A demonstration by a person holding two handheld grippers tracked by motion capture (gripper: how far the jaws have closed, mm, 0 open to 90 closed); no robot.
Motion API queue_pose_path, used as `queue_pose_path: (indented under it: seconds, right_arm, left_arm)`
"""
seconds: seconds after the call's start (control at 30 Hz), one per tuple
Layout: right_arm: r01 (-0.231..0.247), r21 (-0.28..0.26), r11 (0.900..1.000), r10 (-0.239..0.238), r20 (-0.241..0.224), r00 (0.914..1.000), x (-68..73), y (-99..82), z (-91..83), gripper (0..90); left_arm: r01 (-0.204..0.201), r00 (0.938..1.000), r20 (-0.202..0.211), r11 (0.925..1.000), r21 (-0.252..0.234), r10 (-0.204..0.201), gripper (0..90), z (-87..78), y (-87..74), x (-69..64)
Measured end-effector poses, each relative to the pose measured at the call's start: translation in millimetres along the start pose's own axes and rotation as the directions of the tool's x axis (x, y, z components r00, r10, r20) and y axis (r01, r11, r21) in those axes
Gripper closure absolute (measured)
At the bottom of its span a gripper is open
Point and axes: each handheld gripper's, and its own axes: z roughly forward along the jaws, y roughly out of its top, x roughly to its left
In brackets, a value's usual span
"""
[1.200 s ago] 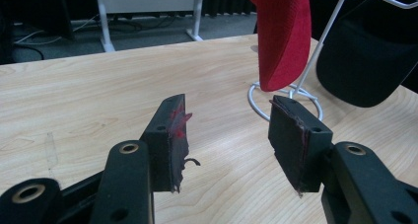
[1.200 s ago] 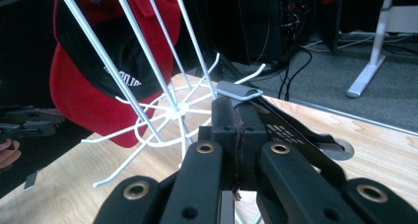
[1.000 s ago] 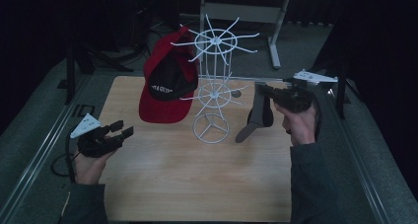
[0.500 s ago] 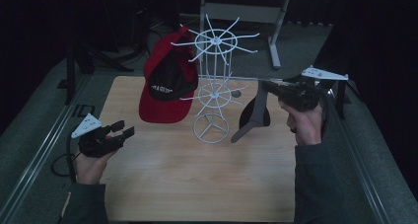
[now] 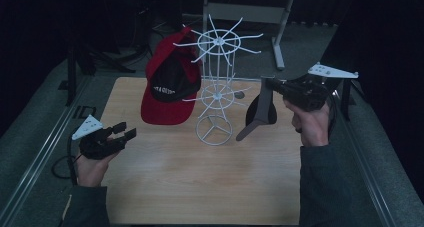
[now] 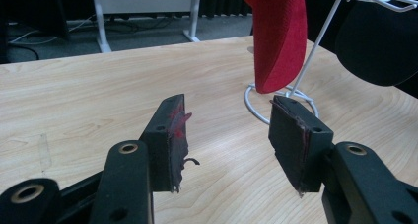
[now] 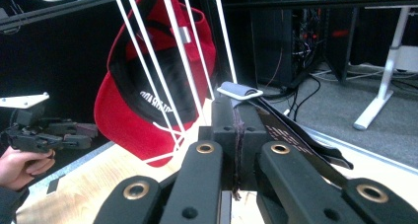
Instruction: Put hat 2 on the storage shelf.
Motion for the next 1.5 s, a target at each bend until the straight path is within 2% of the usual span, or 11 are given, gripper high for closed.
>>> queue_pose_path:
  seconds: [0.47, 0.97, 1.5]
  right_arm:
    - [0.004, -0.037, 0.9993, -0.005, -0.039, 0.9992, 8.8, 14.4, -3.1, 89.9]
    - [0.016, -0.073, 0.9972, -0.019, -0.045, 0.9988, 13.6, 27.7, -5.2, 89.9]
    - [-0.009, -0.086, 0.9962, 0.005, -0.043, 0.9991, 15.1, 37.2, -7.3, 89.9]
  left_arm:
    - [-0.002, 1.0000, 0.003, 1.0000, -0.001, 0.002, 49.4, 0.4, 1.0, -0.8]
    - [-0.002, 1.0000, 0.005, 1.0000, -0.001, 0.002, 49.4, 0.3, 1.5, -0.9]
    - [-0.002, 0.9999, 0.012, 1.0000, 0.004, 0.002, 49.3, 2.3, 1.1, -2.1]
